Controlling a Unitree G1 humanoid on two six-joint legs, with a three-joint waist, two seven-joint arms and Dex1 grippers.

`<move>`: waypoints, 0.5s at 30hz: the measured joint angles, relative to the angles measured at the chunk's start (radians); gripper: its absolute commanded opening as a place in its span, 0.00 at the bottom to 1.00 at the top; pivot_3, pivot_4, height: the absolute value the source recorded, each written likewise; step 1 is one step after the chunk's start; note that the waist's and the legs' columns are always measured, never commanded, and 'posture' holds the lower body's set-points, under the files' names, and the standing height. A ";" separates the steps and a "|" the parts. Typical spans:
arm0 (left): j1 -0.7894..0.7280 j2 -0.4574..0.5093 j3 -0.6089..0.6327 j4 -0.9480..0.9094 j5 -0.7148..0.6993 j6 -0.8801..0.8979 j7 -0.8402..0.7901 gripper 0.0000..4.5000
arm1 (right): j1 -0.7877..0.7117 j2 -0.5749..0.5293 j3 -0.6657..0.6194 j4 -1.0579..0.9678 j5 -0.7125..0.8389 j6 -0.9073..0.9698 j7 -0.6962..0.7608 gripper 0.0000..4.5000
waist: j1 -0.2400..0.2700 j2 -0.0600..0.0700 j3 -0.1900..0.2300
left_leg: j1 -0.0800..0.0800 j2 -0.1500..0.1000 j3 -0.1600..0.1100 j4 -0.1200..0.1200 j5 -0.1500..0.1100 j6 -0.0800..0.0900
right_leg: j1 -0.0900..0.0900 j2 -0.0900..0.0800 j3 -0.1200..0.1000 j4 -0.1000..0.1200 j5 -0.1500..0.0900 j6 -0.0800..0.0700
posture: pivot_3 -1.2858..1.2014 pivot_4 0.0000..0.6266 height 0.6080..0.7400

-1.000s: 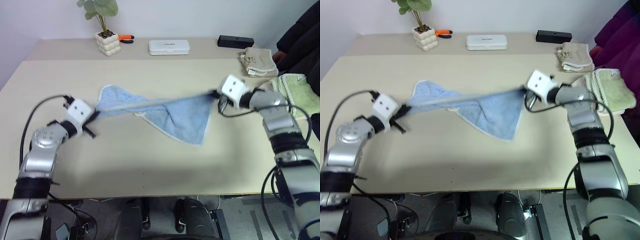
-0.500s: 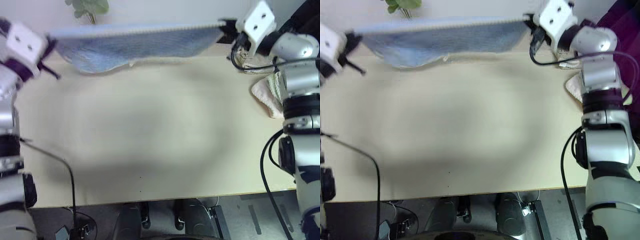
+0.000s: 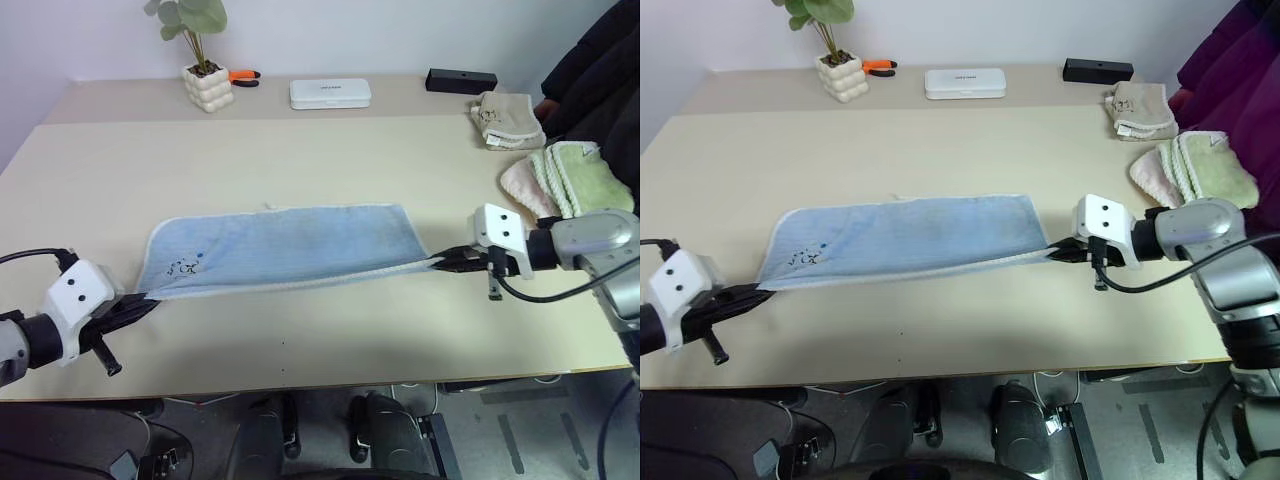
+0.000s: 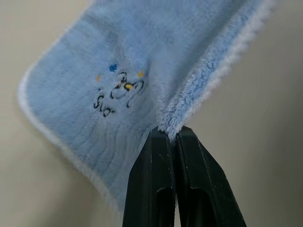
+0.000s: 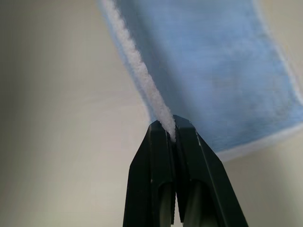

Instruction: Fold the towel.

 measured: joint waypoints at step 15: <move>-0.519 0.014 -0.360 0.517 0.188 -0.222 0.082 0.00 | -0.333 0.277 0.168 0.458 -0.254 -0.252 -0.177 0.00 | -0.001 0.000 0.000 | -0.005 0.001 0.005 0.000 0.006 -0.002 | -0.002 0.006 0.002 0.002 0.002 0.003 | 0.52 0.24 1.00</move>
